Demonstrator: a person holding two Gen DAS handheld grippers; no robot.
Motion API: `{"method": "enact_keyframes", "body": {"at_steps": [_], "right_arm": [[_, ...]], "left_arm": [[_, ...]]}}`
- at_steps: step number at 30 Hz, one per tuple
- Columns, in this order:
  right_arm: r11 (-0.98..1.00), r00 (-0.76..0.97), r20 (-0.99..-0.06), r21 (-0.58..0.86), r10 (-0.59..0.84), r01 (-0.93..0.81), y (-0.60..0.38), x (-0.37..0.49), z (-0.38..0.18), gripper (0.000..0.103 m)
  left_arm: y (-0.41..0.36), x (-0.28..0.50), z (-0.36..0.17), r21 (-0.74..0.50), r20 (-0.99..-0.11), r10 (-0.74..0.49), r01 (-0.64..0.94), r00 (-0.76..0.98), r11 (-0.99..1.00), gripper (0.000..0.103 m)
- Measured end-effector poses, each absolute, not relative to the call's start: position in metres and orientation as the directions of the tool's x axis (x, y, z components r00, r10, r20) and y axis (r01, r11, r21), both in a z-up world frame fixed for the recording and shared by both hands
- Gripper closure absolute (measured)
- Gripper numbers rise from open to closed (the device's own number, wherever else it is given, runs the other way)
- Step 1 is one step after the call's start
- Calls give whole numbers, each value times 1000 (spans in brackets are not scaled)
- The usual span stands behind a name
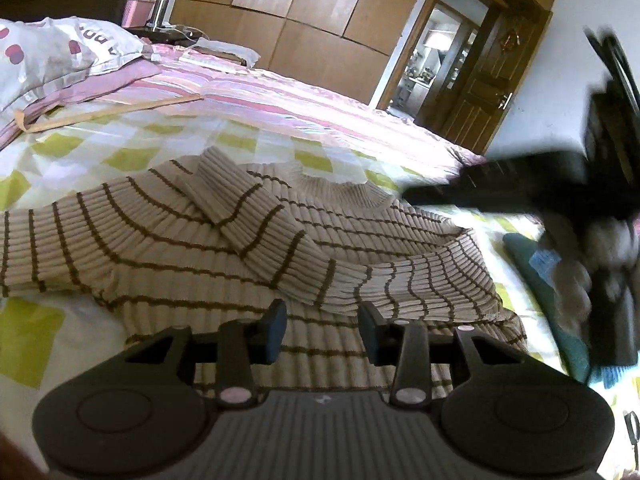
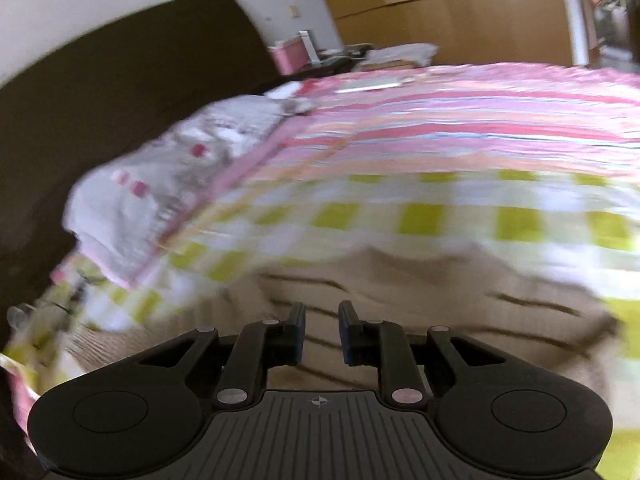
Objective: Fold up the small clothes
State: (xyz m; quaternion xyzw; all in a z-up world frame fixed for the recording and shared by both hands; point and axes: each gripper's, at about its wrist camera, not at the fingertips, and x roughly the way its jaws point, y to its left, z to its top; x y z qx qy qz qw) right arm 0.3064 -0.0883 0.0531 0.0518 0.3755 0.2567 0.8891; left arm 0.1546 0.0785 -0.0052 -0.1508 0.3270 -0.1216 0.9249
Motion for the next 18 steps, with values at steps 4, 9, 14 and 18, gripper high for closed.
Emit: {"method": "enact_keyframes", "body": {"at_steps": [4, 9, 14, 18], "right_arm": [[929, 628, -691, 193, 357, -316, -134, 282, 36, 83], [977, 627, -756, 76, 187, -200, -163, 279, 10, 90], [996, 656, -752, 9, 66, -89, -179, 288, 3, 97], [997, 655, -755, -53, -1, -59, -183, 293, 5, 97]], "left_arm": [[74, 154, -6, -338, -567, -314, 133, 761, 932, 58], [72, 158, -12, -326, -585, -296, 115, 755, 938, 58], [78, 161, -14, -342, -589, -288, 90, 755, 935, 57], [80, 160, -12, -344, -588, -285, 84, 757, 935, 55]]}}
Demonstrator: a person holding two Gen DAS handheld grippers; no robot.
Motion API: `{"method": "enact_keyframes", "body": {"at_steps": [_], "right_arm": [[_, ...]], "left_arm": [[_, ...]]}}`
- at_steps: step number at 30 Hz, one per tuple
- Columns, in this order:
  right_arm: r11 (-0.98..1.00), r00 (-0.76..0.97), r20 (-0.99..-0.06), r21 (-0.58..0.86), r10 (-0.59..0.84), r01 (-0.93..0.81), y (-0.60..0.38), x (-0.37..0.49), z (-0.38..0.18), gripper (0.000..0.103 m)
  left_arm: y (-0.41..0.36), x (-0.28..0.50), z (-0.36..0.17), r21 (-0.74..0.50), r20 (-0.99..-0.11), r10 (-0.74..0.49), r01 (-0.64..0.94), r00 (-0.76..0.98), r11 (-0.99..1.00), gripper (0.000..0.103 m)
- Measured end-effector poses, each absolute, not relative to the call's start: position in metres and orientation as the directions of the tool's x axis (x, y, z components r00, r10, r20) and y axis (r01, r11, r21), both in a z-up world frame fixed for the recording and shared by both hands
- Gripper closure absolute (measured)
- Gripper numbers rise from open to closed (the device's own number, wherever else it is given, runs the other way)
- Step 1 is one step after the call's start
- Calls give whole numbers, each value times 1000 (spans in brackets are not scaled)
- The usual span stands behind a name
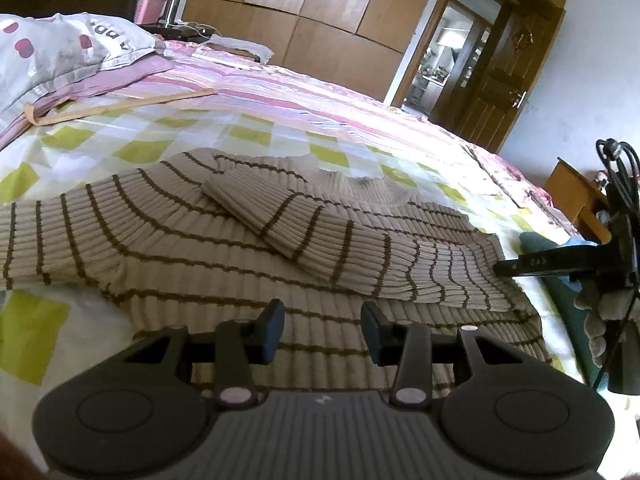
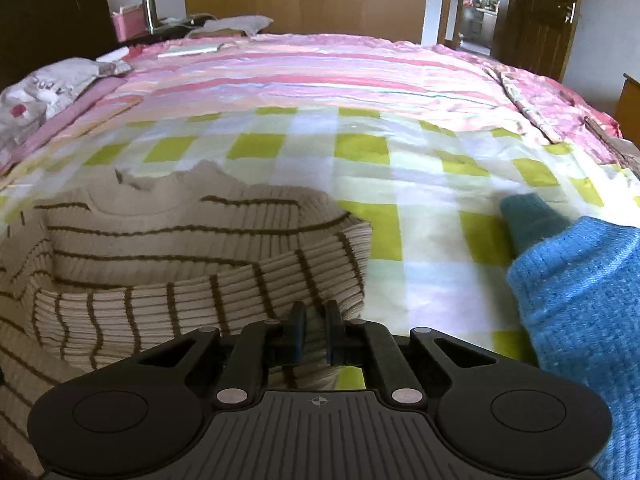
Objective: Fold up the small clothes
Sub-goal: 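Smooth the folded sleeve flat with both tools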
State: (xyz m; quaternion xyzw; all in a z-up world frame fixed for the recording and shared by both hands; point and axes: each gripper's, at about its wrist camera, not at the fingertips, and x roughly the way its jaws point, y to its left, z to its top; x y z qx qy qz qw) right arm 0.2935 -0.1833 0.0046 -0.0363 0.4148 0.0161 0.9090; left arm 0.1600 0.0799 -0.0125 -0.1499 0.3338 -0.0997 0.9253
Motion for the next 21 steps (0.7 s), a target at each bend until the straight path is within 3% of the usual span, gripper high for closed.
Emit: {"method": "enact_keyframes", "body": {"at_steps": [4, 6, 9, 15, 21], "right_arm": [[984, 660, -742, -178, -121, -19, -185, 297, 6, 92], [985, 662, -738, -170, -129, 3, -187, 295, 11, 91], [989, 705, -708, -123, -32, -78, -171, 276, 27, 84], [916, 654, -697, 9, 294, -402, -104, 242, 37, 84], [819, 590, -694, 0, 413, -573, -36, 247, 24, 75]], "left_arm": [[82, 159, -9, -328, -583, -265, 76, 768, 942, 54], [85, 159, -8, -332, -580, -257, 65, 773, 941, 54], [91, 160, -6, -328, -578, -239, 46, 780, 944, 54], [107, 156, 3, -283, -548, -155, -8, 822, 959, 53], [134, 158, 4, -329, -544, -122, -77, 830, 941, 53]]}}
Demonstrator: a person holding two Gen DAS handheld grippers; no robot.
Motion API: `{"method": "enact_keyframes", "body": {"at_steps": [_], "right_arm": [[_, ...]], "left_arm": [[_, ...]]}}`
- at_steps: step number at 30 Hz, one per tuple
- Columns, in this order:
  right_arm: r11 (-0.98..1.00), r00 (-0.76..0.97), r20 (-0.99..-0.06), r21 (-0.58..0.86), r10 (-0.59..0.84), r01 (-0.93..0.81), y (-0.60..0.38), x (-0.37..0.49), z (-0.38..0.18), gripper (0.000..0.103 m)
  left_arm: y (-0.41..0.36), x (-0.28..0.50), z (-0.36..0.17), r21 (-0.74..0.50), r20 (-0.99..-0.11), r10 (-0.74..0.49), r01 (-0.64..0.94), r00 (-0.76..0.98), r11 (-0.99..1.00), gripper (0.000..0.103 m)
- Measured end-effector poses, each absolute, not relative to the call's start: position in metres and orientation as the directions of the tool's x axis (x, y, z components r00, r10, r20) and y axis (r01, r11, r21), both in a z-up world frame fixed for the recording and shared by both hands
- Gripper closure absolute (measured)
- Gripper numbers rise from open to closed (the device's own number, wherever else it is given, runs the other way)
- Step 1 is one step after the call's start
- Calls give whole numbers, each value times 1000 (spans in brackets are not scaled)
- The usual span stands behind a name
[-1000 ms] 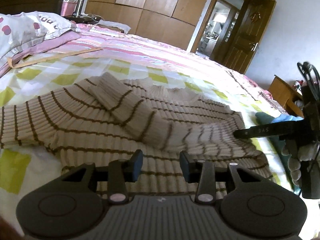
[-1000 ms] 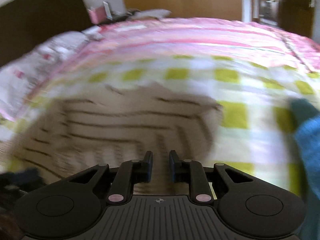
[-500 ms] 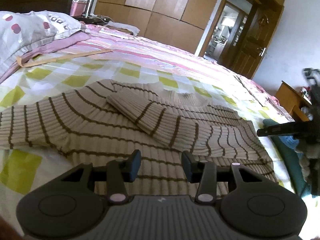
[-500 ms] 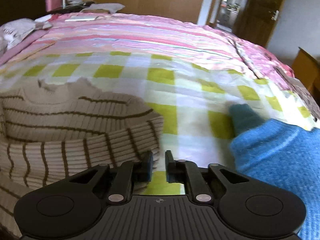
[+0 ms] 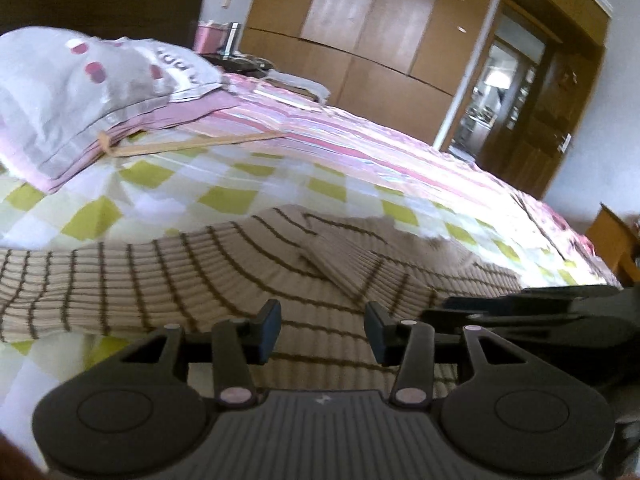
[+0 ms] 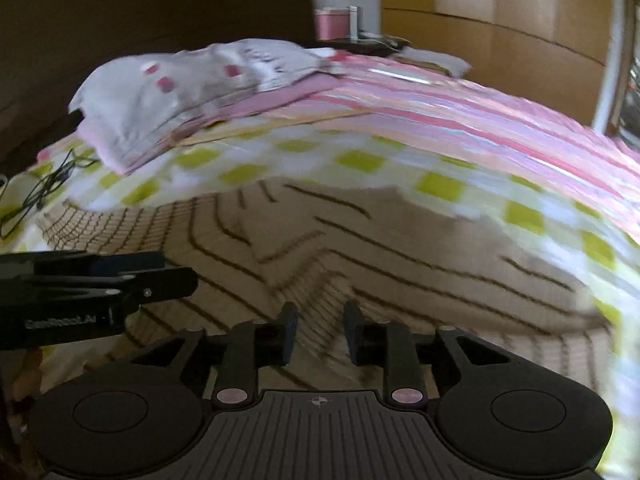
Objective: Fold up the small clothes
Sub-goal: 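Smooth the folded sleeve flat with both tools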
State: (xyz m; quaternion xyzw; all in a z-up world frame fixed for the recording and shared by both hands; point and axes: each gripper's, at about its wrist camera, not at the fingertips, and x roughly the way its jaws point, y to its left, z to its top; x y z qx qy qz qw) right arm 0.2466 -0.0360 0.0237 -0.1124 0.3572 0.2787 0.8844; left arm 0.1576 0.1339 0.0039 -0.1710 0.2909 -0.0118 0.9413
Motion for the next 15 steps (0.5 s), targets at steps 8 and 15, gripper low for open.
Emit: {"method": "enact_keyframes", "body": {"at_steps": [8, 15], "right_arm": [[763, 550, -716, -37, 430, -645, 16, 268, 2, 65], [819, 566, -734, -23, 375, -574, 12, 286, -1, 95]], "left_arm": [[150, 160, 2, -361, -545, -104, -121, 832, 925, 53], [154, 161, 2, -379, -541, -112, -123, 833, 917, 53]]}}
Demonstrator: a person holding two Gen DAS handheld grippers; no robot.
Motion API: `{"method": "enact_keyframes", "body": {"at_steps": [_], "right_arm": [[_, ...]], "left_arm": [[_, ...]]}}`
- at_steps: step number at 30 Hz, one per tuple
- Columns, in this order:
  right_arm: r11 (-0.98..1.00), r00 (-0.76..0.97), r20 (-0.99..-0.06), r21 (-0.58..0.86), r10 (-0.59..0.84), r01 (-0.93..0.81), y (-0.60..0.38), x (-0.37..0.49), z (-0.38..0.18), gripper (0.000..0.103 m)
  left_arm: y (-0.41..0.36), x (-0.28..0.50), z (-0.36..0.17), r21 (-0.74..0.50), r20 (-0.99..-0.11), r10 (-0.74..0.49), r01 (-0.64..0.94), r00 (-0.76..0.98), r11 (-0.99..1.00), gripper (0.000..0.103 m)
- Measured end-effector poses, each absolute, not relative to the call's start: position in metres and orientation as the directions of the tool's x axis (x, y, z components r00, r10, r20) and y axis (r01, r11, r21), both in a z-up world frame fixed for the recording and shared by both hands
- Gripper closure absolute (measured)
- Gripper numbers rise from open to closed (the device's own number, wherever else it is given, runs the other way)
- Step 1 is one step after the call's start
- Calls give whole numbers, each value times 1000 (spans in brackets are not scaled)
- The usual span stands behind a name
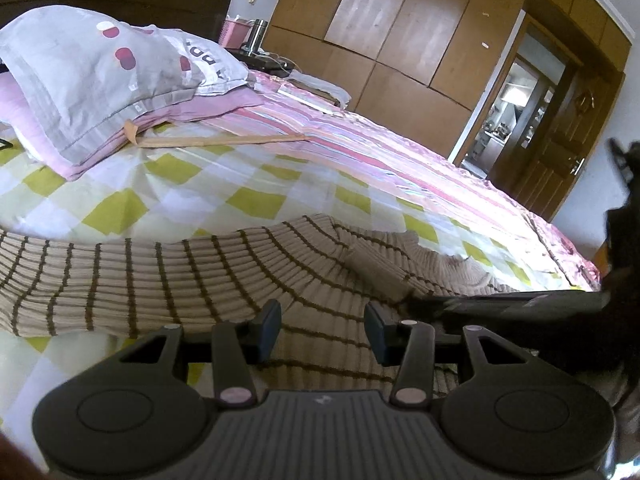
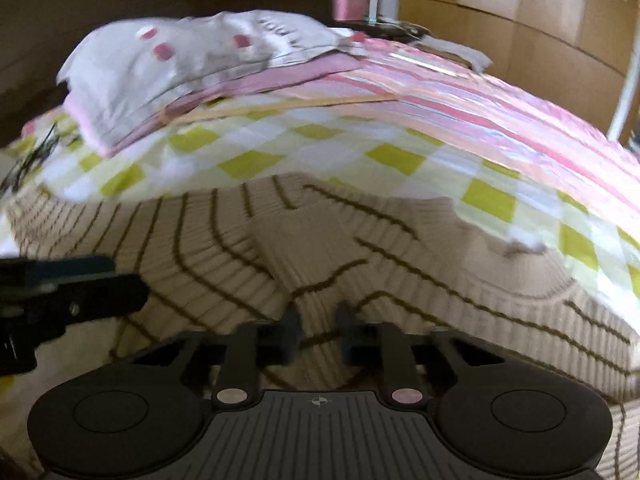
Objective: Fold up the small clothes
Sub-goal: 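Smooth the folded sleeve flat with both tools, then move the right tool to the sweater's other side and grasp its edge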
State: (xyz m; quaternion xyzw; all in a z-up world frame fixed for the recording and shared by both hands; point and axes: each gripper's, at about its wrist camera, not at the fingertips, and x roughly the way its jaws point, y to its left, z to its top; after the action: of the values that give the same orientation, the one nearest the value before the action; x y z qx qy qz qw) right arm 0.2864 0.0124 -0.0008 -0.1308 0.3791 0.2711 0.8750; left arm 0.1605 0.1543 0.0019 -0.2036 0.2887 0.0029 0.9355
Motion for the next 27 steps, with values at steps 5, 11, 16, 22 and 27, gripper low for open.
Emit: {"method": "enact_keyframes", "body": {"at_steps": [5, 11, 16, 22, 27], "right_arm": [[882, 593, -697, 122, 403, -456, -36, 299, 31, 101], [916, 683, -611, 277, 401, -290, -102, 309, 79, 101], [922, 758, -537, 310, 370, -231, -132, 306, 112, 101], [883, 707, -529, 277, 469, -378, -91, 298, 113, 100], [809, 583, -584, 256, 566, -529, -40, 291, 90, 91]], "left_arm": [[154, 159, 3, -398, -532, -130, -111, 836, 911, 53], [151, 158, 5, -406, -518, -146, -92, 843, 909, 52], [152, 156, 8, -417, -497, -149, -85, 855, 905, 52], [157, 153, 10, -432, -477, -137, -96, 868, 897, 52], [161, 154, 9, -434, -478, -124, -111, 870, 894, 52]]}}
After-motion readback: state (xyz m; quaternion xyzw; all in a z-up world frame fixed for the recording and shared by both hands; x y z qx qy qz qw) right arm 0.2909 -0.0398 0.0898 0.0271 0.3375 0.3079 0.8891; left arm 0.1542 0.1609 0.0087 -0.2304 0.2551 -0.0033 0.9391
